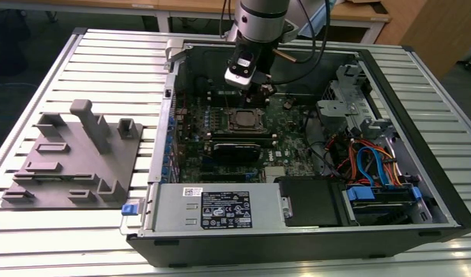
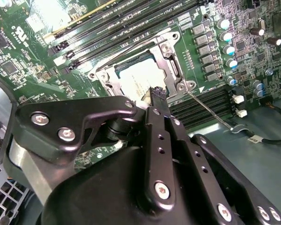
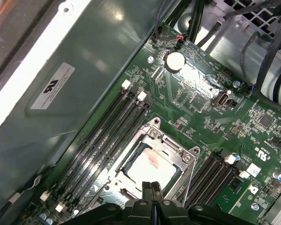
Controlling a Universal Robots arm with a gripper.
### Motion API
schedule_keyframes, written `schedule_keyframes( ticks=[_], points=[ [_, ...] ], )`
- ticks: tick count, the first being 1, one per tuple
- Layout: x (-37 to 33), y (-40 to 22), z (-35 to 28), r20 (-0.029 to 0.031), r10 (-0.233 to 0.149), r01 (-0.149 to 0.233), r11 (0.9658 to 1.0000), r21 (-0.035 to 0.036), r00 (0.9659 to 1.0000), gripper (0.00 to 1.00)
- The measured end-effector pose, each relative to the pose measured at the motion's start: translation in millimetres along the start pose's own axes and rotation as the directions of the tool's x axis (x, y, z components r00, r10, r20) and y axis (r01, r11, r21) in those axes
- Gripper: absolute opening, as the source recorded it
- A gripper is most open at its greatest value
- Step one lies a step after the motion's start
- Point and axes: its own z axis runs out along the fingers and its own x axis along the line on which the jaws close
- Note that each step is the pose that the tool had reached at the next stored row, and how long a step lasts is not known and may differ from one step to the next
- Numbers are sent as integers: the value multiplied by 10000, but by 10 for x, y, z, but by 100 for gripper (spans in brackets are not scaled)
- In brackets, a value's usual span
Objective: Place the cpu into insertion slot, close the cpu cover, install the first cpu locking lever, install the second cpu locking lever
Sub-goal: 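Install the first cpu locking lever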
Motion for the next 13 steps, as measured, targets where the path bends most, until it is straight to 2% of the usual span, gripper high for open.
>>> schedule_keyframes(
  ticks=[8, 13],
  points=[
    [0, 0, 0, 3, -413, 413, 9991, 6, 9991, 10],
    [0, 0, 0, 7, -845, 845, 9964, 13, 9964, 10]
  ],
)
